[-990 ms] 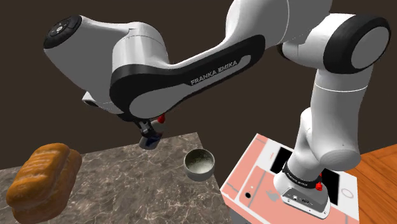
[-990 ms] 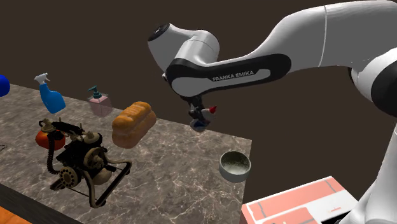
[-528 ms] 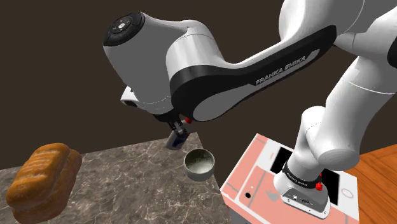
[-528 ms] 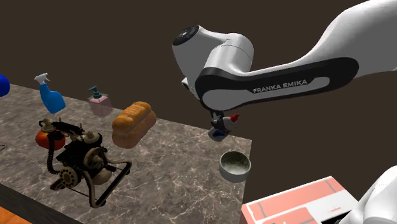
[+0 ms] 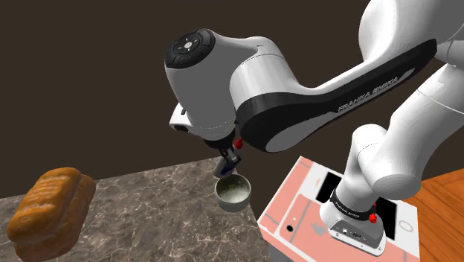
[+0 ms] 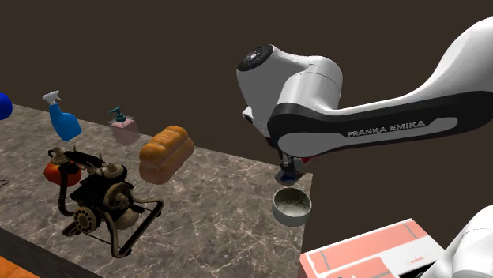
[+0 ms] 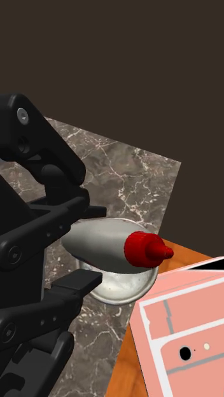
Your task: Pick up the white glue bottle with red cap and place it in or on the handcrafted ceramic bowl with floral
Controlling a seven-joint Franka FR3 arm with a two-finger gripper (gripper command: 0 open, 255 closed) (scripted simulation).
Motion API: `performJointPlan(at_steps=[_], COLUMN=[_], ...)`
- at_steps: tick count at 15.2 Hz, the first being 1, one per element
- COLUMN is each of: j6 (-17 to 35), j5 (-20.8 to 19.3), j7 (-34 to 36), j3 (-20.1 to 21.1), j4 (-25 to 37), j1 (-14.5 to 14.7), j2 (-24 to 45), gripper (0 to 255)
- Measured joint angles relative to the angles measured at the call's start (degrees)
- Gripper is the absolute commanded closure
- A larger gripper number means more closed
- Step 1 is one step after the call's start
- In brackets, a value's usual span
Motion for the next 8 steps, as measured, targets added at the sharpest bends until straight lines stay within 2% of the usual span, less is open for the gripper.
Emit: performJointPlan(at_steps=[8], j6=[5.78], j5=[-0.85], j7=[2.64], j3=[0.47], j4=[-4.82], j1=[0.01], j2=[1.64], gripper=[255])
